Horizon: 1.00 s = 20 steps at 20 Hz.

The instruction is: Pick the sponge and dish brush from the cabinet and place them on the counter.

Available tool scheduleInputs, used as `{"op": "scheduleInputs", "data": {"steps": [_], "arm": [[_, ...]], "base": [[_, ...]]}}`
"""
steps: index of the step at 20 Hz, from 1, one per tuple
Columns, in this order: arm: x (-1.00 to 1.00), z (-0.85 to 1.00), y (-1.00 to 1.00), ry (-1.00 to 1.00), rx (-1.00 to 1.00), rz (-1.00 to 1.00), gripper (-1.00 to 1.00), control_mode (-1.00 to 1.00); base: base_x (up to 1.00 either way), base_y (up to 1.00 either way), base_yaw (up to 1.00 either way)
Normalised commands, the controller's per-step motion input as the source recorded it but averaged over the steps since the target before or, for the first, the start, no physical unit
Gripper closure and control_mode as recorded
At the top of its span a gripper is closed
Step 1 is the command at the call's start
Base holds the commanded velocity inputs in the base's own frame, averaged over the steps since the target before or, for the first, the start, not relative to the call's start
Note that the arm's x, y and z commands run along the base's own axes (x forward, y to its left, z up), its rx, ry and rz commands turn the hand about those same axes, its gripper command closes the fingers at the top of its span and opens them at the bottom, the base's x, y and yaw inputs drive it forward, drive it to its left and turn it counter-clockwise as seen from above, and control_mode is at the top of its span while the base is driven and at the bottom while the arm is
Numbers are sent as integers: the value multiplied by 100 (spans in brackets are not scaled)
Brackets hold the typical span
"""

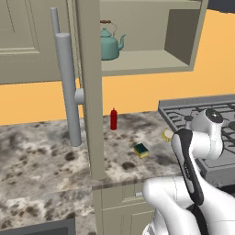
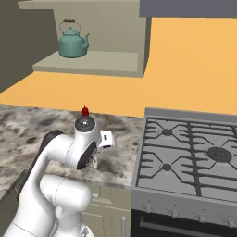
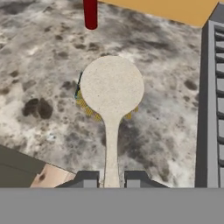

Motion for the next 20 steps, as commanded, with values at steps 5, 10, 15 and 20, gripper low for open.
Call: {"op": "scheduleInputs", "data": {"steps": [5,10,15,20], "arm": [[23,-19,-12,6,0,0,100,-100],[21,-27,-14,4,0,2,100,-100],[20,-33,-5,3,0,3,100,-100],[18,-32,0,2,0,2,100,-100]], "base": [[0,0,0],[0,0,0],[0,0,0],[0,0,0]]}}
